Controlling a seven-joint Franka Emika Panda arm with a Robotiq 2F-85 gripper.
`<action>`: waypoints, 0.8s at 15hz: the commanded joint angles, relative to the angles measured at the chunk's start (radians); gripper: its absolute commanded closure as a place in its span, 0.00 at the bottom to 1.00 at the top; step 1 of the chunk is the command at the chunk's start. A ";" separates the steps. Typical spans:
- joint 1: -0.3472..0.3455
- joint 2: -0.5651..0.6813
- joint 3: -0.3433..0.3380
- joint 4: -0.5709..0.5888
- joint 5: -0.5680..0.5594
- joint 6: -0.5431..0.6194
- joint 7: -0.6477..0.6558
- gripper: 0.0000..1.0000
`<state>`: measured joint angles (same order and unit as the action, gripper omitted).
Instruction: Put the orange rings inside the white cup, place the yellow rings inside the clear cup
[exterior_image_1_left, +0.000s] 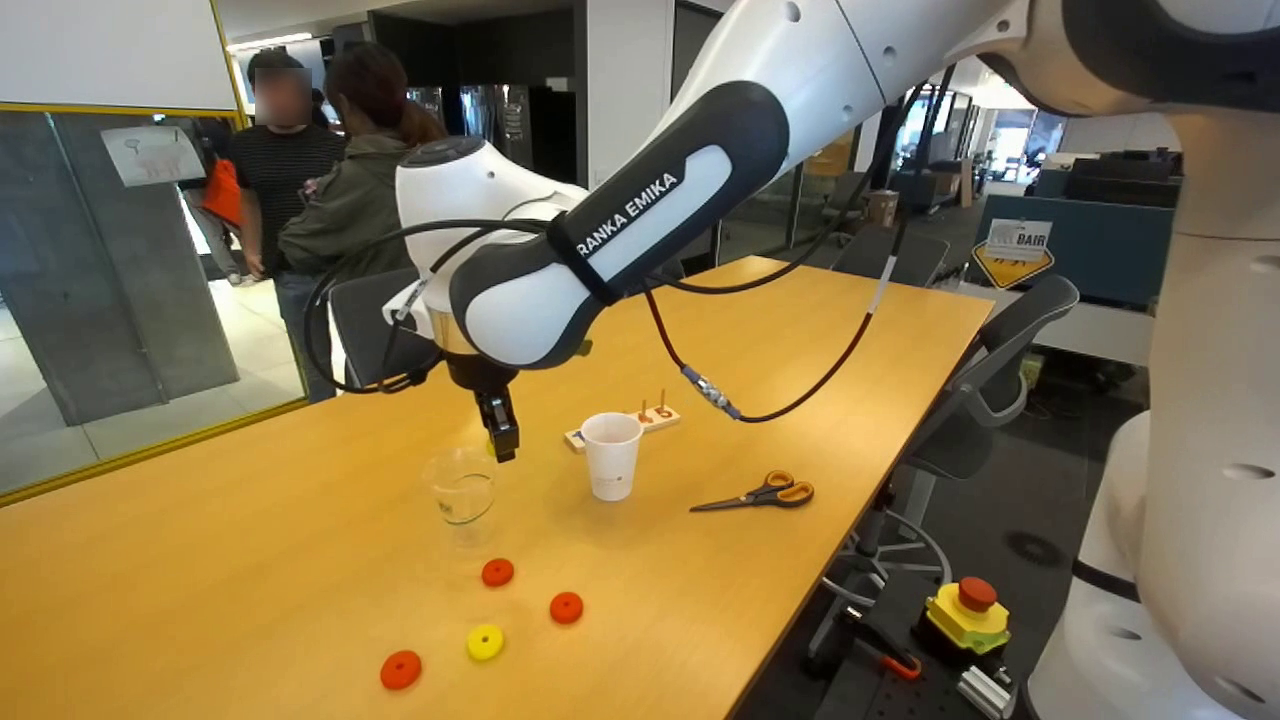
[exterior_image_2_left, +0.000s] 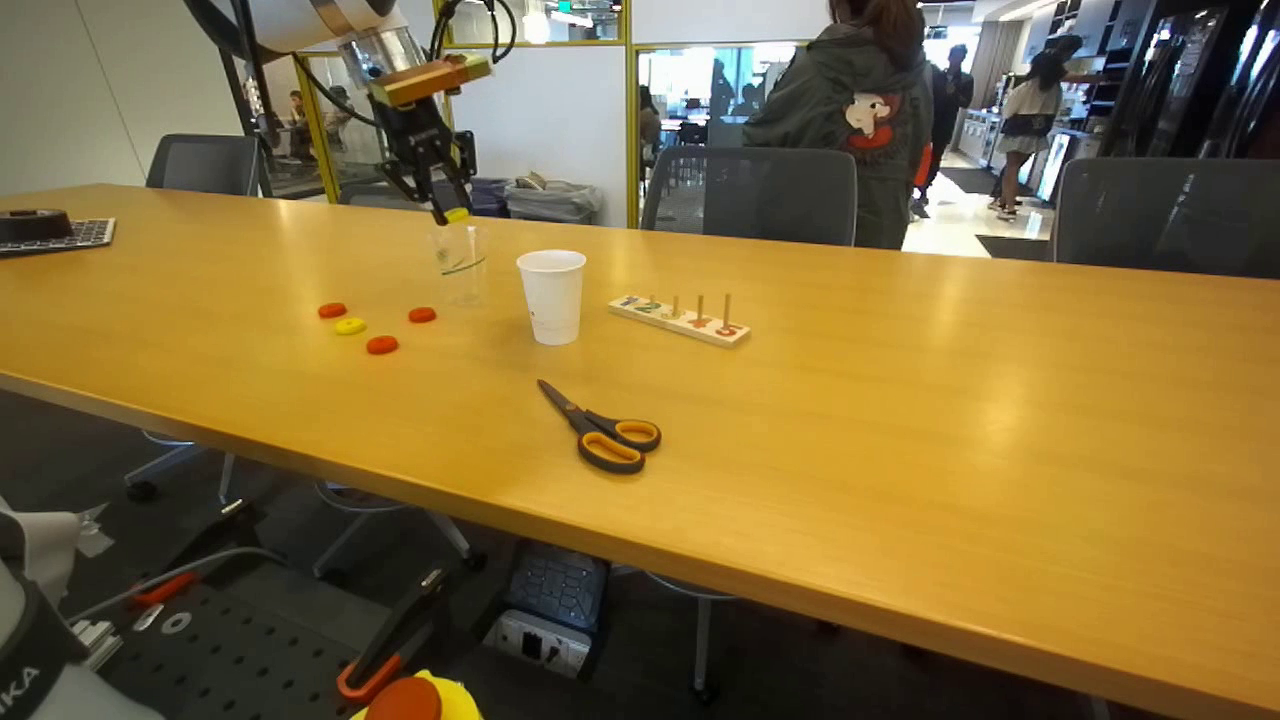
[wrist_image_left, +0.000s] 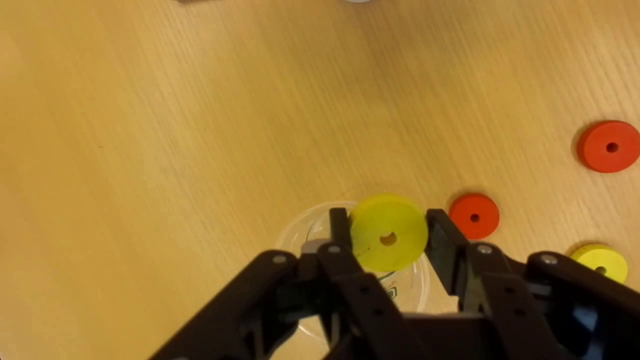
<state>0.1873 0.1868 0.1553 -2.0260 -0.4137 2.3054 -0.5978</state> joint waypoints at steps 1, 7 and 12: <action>-0.004 -0.029 0.022 -0.015 0.022 0.039 0.010 0.77; -0.026 0.003 0.035 -0.005 0.148 0.122 -0.052 0.77; -0.040 0.050 0.036 0.014 0.177 0.158 -0.094 0.77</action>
<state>0.1691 0.2132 0.1759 -2.0295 -0.2746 2.4320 -0.6453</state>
